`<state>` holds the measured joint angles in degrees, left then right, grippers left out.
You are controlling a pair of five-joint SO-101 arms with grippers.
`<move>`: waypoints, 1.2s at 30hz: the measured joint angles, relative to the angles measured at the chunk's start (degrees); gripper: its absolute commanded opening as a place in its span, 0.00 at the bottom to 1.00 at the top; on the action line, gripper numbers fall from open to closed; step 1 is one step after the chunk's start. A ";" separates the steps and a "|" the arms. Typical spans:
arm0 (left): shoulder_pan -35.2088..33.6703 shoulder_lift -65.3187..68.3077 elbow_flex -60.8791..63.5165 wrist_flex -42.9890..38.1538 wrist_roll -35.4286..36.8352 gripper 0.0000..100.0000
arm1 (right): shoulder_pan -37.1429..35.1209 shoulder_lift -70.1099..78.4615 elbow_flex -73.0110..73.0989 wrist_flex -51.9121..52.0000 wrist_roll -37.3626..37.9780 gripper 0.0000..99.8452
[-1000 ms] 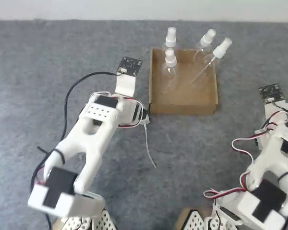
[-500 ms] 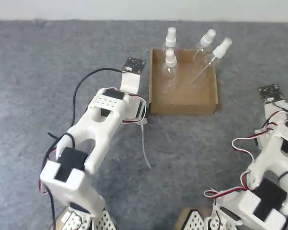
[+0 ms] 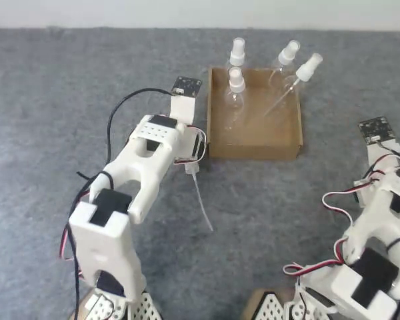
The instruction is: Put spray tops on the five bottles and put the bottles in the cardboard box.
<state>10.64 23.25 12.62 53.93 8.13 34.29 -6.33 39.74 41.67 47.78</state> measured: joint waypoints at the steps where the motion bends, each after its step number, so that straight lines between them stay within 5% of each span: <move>1: 0.00 0.53 -1.05 0.70 -0.09 0.13 | 0.00 0.00 0.00 0.00 0.00 0.01; 6: 0.09 2.29 -4.57 4.31 0.18 0.01 | 0.00 0.00 0.00 0.00 0.00 0.01; 22: -2.46 -6.95 -3.60 12.04 -2.02 0.06 | 0.09 0.00 -0.09 0.00 0.00 0.01; 36: -6.77 -41.41 14.51 23.38 -14.95 0.07 | 0.26 0.09 -0.09 0.00 0.00 0.01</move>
<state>3.87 -18.15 27.12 77.32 -6.81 34.55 -6.24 39.65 41.67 47.78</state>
